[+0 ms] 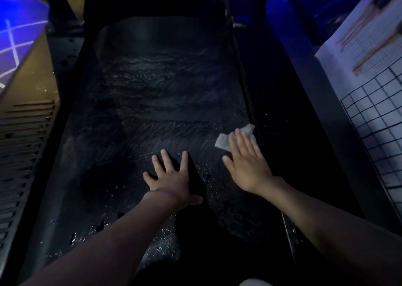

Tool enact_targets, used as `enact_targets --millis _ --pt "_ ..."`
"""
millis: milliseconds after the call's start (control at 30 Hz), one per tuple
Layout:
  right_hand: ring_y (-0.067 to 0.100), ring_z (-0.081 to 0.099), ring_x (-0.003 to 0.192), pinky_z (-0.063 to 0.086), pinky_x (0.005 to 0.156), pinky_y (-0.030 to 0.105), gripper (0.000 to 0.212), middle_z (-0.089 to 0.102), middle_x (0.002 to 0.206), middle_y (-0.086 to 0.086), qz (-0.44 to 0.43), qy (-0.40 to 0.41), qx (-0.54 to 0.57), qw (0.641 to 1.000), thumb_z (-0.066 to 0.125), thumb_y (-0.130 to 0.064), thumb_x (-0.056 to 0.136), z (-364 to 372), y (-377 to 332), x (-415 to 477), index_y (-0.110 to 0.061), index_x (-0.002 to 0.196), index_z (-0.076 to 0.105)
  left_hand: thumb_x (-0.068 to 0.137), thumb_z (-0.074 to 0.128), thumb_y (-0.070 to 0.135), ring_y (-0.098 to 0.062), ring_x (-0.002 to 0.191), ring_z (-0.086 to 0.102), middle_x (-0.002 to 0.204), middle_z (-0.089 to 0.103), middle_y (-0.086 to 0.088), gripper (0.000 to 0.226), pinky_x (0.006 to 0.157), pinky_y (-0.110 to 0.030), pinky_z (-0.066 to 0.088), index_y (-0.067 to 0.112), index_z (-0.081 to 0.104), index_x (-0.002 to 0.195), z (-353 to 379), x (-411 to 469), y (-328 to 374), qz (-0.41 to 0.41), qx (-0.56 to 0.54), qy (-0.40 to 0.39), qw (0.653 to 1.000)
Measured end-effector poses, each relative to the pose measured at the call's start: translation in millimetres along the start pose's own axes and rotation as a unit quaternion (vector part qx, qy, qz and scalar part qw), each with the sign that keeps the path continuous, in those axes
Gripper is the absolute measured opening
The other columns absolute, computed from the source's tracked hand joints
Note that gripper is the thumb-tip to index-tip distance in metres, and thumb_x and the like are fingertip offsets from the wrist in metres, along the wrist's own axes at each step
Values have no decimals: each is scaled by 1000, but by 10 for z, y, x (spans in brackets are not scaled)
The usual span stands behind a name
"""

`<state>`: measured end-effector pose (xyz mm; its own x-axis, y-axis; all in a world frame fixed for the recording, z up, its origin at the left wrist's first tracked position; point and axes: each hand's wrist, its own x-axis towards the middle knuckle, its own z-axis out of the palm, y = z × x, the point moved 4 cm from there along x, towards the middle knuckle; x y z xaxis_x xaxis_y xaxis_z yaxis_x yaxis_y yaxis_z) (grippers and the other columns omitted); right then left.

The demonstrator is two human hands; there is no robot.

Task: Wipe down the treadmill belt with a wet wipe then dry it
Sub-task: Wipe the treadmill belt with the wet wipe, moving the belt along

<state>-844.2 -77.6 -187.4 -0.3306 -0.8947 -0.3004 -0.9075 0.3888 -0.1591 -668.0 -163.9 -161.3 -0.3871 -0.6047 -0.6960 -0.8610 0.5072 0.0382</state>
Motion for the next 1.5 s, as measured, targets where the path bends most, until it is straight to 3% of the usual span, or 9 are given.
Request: enact_targets --millis 300,467,700,833,1000,1133,1267,1400,1500 --pt "27 -30 147 -13 122 44 81 -29 160 15 31 6 22 999 -15 -61 87 113 -197 -206 -10 151 -22 71 70 68 -45 141 -28 151 -36 -23 130 113 -67 8 33 -30 147 20 -32 -19 10 5 14 1000" --pt "14 -34 145 -13 121 40 76 -28 162 4 -127 -29 -5 992 -12 -63 93 156 -356 -397 -20 155 -18 69 72 67 -42 142 -27 153 -34 -19 131 114 -65 8 34 -27 148 1 -20 -45 17 -3 20 1000" --pt "20 -30 148 -14 122 41 70 -23 163 12 -52 22 31 998 1 -55 98 210 -543 -379 -16 155 -13 73 78 52 -36 145 -25 154 -33 -18 130 120 -52 5 17 -18 153 0 -53 -326 -10 -47 48 998" --pt "25 -31 147 -14 121 43 80 -27 160 17 -115 -6 -35 993 -4 -61 96 281 -618 -371 -7 155 -14 69 75 63 -44 144 -20 156 -30 -15 124 107 -72 15 44 -18 149 64 -129 -436 -55 -68 50 995" --pt "26 -29 148 -17 121 42 77 -26 161 17 -55 -9 -24 998 4 -58 101 88 -484 -87 -5 154 -17 62 84 55 -35 144 6 159 -4 -5 129 105 -62 34 26 -2 153 -53 -111 -615 -52 -55 88 993" --pt "21 -31 147 -16 122 40 76 -27 161 11 -226 -44 -53 972 9 -58 103 180 -759 -247 -10 155 -17 66 82 52 -34 146 3 160 -11 -12 126 110 -54 28 13 0 153 -36 -137 -753 -63 -57 105 991" --pt "23 -31 147 -16 122 41 79 -28 160 13 -109 -25 -45 993 -6 -61 95 86 -609 -38 -9 153 -21 70 78 57 -46 145 -8 157 -18 -25 123 112 -62 19 29 -7 153 28 -166 -828 -103 -86 81 988" --pt "20 -32 147 -14 122 40 75 -29 161 10 -222 -44 -66 972 6 -58 102 191 -880 -125 -11 155 -18 67 79 58 -45 146 -3 158 -10 -22 123 109 -60 25 33 -6 153 0 -185 -891 -98 -86 87 988" --pt "22 -30 148 -15 122 40 74 -27 161 12 -150 -16 -59 987 -1 -57 100 122 -903 -2 -9 153 -19 69 82 48 -39 146 5 159 -1 -17 121 110 -55 28 19 0 153 -12 -207 -990 -96 -92 107 985"
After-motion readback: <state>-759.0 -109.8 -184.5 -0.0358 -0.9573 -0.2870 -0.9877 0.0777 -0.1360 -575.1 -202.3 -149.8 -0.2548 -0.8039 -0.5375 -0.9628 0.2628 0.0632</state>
